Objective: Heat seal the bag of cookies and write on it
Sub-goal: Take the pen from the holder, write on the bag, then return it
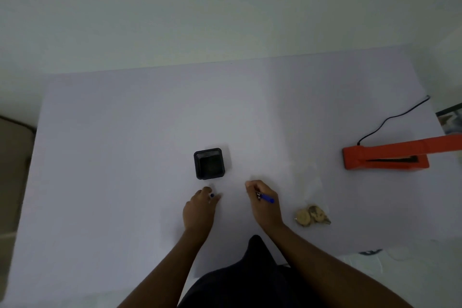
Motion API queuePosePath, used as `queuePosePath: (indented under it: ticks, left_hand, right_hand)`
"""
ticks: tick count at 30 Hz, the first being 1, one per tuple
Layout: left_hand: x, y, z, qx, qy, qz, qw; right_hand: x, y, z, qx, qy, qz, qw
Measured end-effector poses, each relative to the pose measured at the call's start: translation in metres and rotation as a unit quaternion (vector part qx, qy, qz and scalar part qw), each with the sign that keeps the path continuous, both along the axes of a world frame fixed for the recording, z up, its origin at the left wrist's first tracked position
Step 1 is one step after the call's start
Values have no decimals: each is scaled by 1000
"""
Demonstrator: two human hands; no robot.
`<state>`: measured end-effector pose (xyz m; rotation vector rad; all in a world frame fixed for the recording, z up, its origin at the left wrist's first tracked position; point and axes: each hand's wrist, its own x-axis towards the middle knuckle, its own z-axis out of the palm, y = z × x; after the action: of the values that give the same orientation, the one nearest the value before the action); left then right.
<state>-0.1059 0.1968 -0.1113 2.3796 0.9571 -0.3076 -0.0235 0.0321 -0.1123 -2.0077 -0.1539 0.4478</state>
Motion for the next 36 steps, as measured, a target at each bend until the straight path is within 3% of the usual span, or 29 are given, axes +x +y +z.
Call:
queuePosePath:
  ticks: [3, 6, 11, 13, 16, 23, 31, 36]
  left_hand:
    - [-1, 0, 0, -11, 0, 4, 1000]
    - [1, -8, 20, -130, -71, 96, 984]
    - [2, -6, 107, -343, -198, 244, 886]
    - [-2, -2, 144, -397, -237, 264, 847]
    - [-4, 3, 190, -439, -275, 253, 817]
    - [-4, 6, 241, -453, -303, 208, 812]
    - [-2, 0, 256, -451, -308, 183, 818]
    - [0, -8, 258, -415, -306, 144, 845]
  right_hand:
    - [-4, 10, 15, 4, 15, 4, 1000]
    - [-7, 21, 43, 53, 55, 3, 997]
    - [-12, 32, 108, 171, 96, -30, 980]
    - [-13, 34, 134, 221, 69, -49, 972]
    - [-13, 35, 170, 279, 20, -51, 959]
    - [-9, 44, 222, 328, -33, -58, 942]
    - [-10, 45, 234, 317, -47, -69, 945]
    - [-9, 45, 242, 292, -73, -69, 951]
